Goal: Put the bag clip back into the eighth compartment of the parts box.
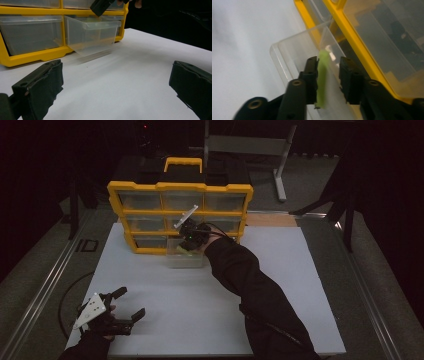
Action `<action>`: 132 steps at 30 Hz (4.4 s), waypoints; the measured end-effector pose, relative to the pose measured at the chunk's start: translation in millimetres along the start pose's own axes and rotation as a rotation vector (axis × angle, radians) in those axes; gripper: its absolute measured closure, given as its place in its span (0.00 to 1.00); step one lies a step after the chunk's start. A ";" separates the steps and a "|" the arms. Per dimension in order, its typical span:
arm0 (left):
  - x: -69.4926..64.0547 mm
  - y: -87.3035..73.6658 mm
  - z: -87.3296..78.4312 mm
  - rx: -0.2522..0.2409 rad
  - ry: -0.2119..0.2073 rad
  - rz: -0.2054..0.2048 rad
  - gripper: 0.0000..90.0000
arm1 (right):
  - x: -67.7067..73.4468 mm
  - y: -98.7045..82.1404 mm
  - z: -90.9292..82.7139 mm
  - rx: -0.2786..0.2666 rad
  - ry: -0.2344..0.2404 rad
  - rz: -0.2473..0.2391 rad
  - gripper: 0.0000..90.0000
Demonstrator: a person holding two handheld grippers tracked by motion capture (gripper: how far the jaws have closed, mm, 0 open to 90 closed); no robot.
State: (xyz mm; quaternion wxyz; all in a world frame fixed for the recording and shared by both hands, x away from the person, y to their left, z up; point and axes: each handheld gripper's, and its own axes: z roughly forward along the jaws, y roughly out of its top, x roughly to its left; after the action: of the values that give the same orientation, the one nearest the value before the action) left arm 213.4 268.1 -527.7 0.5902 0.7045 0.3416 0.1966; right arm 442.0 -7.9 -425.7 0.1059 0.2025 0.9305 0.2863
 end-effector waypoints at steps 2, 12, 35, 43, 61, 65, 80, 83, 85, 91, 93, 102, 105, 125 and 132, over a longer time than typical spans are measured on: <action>0.0 0.0 0.1 0.000 0.001 0.000 0.00 | -0.5 -0.7 -1.7 -0.010 -0.002 0.008 0.66; -0.3 0.1 -0.2 -0.001 0.002 0.000 0.00 | 3.6 -8.0 -17.6 -0.045 0.008 0.045 0.37; -0.9 0.2 0.8 0.005 0.007 0.004 0.00 | -6.7 -55.6 -52.4 -0.074 -0.077 0.190 0.08; -0.8 0.5 0.6 0.007 0.010 0.007 0.00 | -11.1 -73.9 -68.2 -0.070 -0.121 0.221 0.08; -1.0 0.8 0.8 0.003 0.011 0.004 0.00 | -14.5 -122.2 -93.7 -0.121 -0.202 0.272 0.08; -1.0 0.8 1.0 0.001 0.010 0.003 0.00 | -14.8 -138.9 -98.4 -0.132 -0.215 0.298 0.08; -1.0 1.1 1.6 0.001 0.008 0.004 0.00 | -13.5 -184.8 -107.9 -0.140 -0.237 0.358 0.08; -0.9 1.1 1.6 0.001 0.008 0.004 0.00 | -11.0 -193.4 -109.9 -0.142 -0.240 0.365 0.08; -0.9 1.0 1.7 0.000 0.008 0.004 0.00 | -9.2 -199.5 -111.8 -0.153 -0.241 0.368 0.08; -0.8 1.0 2.1 0.000 0.007 0.002 0.00 | -2.0 -217.9 -114.2 -0.165 -0.256 0.374 0.08; -1.0 1.1 2.1 -0.001 0.007 0.003 0.00 | 1.0 -226.5 -113.5 -0.165 -0.249 0.387 0.08; -0.4 1.2 2.2 0.003 0.006 0.006 0.00 | 12.1 -258.7 -113.1 -0.172 -0.274 0.428 0.08; -0.5 1.3 2.0 0.003 0.007 0.008 0.00 | 17.2 -268.1 -112.4 -0.179 -0.260 0.431 0.08; -0.8 1.6 1.8 0.003 0.007 0.010 0.00 | 44.1 -320.9 -119.6 -0.203 -0.302 0.454 0.09; -0.7 1.5 2.1 0.002 0.003 0.008 0.00 | 45.5 -334.4 -120.4 -0.203 -0.309 0.487 0.09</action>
State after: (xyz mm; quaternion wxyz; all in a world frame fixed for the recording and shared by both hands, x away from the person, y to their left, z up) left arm 214.7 266.1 -526.7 0.5879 0.7063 0.3400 0.1997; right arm 257.8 -299.1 -523.9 0.1940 0.4491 0.7941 0.3607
